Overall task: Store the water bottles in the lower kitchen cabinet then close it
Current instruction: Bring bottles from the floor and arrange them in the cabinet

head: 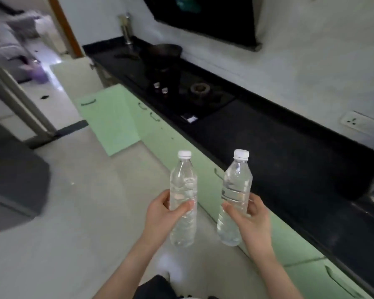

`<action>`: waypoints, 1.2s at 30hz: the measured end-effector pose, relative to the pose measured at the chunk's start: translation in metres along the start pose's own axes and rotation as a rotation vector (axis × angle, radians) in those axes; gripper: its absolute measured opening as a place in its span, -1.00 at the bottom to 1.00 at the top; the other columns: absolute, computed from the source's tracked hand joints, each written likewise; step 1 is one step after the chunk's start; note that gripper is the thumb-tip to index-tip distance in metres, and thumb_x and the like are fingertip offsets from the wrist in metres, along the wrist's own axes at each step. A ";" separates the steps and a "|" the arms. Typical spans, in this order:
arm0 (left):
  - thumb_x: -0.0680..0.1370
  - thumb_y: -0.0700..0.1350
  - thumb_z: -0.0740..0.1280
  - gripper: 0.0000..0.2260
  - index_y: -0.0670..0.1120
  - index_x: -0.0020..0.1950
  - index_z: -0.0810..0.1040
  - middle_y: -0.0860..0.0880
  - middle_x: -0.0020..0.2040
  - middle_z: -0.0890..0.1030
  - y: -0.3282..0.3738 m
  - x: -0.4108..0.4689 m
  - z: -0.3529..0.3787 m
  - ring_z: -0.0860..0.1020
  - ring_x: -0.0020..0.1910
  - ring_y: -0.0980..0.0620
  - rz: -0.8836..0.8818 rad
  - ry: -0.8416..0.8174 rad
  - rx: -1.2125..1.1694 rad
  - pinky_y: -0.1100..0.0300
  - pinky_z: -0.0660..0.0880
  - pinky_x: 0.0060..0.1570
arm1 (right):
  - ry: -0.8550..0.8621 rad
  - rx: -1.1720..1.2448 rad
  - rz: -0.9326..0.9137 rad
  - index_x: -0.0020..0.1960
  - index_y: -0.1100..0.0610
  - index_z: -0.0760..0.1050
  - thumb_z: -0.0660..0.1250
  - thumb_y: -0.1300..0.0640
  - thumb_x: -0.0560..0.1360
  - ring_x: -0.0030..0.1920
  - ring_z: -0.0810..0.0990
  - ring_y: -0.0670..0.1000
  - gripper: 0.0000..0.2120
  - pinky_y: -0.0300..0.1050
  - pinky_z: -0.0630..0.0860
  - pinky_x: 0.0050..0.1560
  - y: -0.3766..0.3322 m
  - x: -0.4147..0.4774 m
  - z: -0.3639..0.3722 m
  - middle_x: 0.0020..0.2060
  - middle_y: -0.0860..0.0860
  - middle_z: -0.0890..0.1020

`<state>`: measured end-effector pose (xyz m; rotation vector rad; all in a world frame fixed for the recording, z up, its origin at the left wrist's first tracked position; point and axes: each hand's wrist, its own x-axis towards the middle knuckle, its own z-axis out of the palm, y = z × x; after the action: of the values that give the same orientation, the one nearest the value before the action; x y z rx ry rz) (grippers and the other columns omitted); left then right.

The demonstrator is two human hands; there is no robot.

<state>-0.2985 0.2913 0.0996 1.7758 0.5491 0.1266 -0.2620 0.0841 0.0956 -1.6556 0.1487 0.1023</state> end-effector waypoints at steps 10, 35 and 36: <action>0.25 0.05 0.57 -0.77 0.03 -0.19 0.63 0.16 -0.32 0.66 -0.085 0.011 -0.212 0.59 -0.33 0.23 -0.155 0.332 -0.041 0.30 0.47 -0.26 | -0.375 -0.051 -0.004 0.02 0.08 0.58 0.55 0.36 0.33 -0.14 0.71 -0.07 -0.65 -0.32 0.57 -0.18 0.012 -0.023 0.244 -0.16 -0.04 0.73; 0.38 -0.02 0.56 -0.84 0.05 -0.10 0.64 0.21 -0.31 0.66 -0.125 0.359 -0.572 0.59 -0.35 0.26 -0.291 0.757 -0.094 0.44 0.43 -0.39 | -0.761 -0.142 -0.061 0.02 0.05 0.56 0.62 0.27 0.27 -0.17 0.70 -0.09 -0.60 -0.22 0.59 -0.14 -0.070 0.204 0.790 -0.13 -0.02 0.72; 0.39 -0.03 0.56 -0.84 0.06 -0.11 0.63 0.21 -0.31 0.65 -0.121 0.379 -0.586 0.58 -0.36 0.27 -0.280 0.774 -0.093 0.44 0.43 -0.40 | -0.772 -0.144 -0.070 0.01 0.04 0.56 0.62 0.28 0.27 -0.18 0.70 -0.11 -0.60 -0.27 0.59 -0.17 -0.077 0.219 0.812 -0.14 -0.01 0.72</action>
<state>-0.2140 0.9945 0.0762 1.5014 1.3128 0.6460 -0.0157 0.8913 0.0639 -1.6522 -0.5112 0.6970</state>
